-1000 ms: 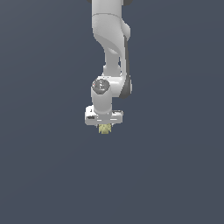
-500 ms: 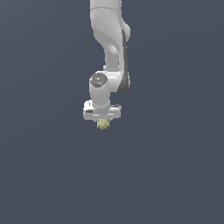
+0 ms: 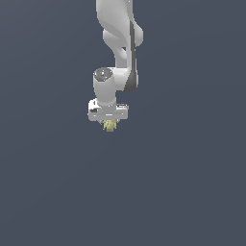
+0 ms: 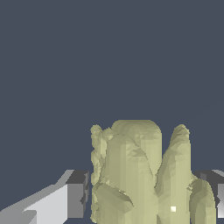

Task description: Pick up the object and move it to a goal position.

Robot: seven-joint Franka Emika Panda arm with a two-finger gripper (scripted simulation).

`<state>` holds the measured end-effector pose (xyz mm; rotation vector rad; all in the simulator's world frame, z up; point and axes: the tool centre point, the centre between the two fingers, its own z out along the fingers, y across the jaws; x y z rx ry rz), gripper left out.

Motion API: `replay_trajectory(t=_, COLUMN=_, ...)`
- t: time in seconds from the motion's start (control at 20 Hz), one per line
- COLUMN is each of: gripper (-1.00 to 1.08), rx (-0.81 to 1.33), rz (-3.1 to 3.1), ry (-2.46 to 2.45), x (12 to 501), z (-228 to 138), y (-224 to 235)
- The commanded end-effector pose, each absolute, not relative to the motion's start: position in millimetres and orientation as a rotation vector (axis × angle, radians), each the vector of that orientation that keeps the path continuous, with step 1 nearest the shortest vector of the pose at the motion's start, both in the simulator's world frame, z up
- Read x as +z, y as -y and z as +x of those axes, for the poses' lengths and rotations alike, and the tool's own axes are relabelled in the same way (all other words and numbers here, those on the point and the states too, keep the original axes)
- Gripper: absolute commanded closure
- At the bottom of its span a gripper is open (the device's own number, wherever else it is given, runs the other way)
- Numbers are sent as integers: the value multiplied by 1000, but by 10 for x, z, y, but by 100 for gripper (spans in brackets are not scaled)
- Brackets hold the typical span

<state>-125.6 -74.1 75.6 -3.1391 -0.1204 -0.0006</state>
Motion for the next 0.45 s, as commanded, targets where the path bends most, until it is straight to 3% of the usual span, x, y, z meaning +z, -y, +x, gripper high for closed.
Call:
replay_trajectory(t=0.0, gripper=108, rx=-1, rz=-3139, ry=121, x=801, z=-1359, y=782)
replay_trajectory(t=0.4, gripper=108, rx=0, rz=-3139, ry=121, x=860, z=-1492, y=842)
